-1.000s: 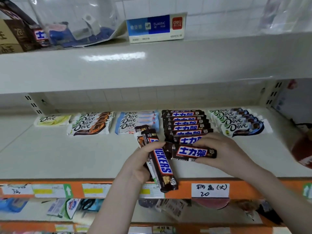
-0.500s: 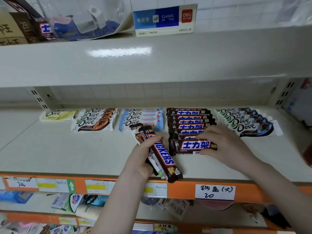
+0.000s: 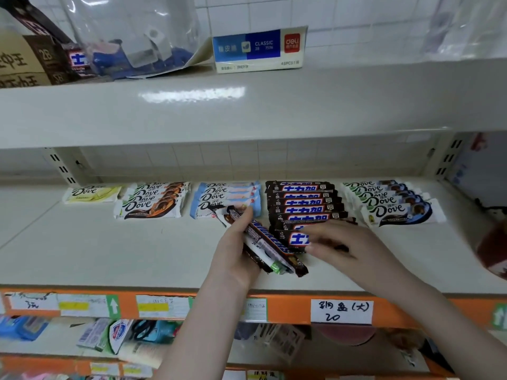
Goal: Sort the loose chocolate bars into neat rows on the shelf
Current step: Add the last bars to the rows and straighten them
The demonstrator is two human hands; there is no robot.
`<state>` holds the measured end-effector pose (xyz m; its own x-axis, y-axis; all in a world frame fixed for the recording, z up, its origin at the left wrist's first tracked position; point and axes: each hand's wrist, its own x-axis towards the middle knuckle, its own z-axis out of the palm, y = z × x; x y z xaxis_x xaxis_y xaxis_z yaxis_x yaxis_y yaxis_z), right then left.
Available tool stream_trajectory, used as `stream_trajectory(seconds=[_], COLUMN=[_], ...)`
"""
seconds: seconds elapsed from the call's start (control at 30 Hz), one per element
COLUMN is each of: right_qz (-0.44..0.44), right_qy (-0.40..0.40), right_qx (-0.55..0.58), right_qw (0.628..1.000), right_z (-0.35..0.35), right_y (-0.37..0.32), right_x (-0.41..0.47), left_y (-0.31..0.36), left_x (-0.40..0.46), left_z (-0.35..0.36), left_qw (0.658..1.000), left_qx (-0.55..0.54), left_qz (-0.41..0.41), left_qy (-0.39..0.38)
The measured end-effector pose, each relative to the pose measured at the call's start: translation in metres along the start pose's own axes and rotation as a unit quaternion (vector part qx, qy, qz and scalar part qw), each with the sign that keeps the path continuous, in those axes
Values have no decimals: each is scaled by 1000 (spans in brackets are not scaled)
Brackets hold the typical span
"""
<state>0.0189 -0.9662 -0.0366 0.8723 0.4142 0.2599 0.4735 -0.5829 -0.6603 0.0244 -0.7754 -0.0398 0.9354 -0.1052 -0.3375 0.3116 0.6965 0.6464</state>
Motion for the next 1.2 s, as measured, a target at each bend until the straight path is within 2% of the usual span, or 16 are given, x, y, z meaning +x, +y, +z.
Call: stream_trajectory(seconds=[0.07,0.17,0.4,0.53,0.8,1.0,1.2], right_qz=[-10,-20,-7,23,54,76,66], right_qy=[-34,-50,5,59,120,133,103], right_qx=[23,-2,97,117,211,290,156], right_qw=[999,999,995,991,968,945,980], right_z=[5,9,0,-4,-10,-8,-4], right_y=[-4,-5,-4,0,1,-3,-3], right_x=[-4,-8,-14,-17,-13,-11,-7], left_y=[-2,-6,-12,-15,-16,-16,-21], left_x=[-4,-7,-6,-4,-6,-11,-12], left_z=[6,13,16,12,9,10,12], left_qw=[1000,1000,999,998,997,999,998], left_qx=[1,1,-1,-33,-70,-28,21], left_qz=[-11,-20,-30,-26,-13,-1,-24], left_qy=[-5,-6,-44,-44,25,46,47])
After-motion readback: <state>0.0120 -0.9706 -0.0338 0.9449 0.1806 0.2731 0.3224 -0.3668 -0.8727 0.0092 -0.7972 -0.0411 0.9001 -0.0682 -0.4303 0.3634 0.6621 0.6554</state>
